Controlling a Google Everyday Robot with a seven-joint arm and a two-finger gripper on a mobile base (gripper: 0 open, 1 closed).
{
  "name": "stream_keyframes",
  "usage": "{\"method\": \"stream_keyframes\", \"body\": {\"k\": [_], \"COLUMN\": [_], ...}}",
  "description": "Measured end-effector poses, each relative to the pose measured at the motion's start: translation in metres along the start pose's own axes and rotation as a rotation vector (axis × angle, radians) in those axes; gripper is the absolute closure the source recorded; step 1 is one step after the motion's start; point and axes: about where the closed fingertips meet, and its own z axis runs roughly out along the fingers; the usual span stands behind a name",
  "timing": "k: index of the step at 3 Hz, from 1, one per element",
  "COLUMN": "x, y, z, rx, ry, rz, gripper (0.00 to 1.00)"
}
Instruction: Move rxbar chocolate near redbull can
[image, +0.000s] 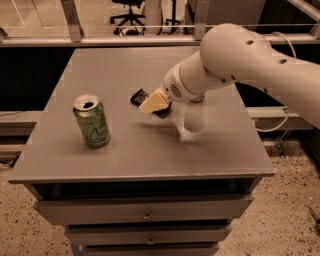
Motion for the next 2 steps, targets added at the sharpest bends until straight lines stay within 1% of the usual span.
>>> {"method": "stream_keyframes", "body": {"k": [1, 2], "x": [-0.0006, -0.0001], "y": [0.0019, 0.0045], "z": [0.0013, 0.0059], "rx": [-0.002, -0.006], "ry": [-0.001, -0.002], "rz": [0.004, 0.019], "gripper": [0.00, 0.00]}}
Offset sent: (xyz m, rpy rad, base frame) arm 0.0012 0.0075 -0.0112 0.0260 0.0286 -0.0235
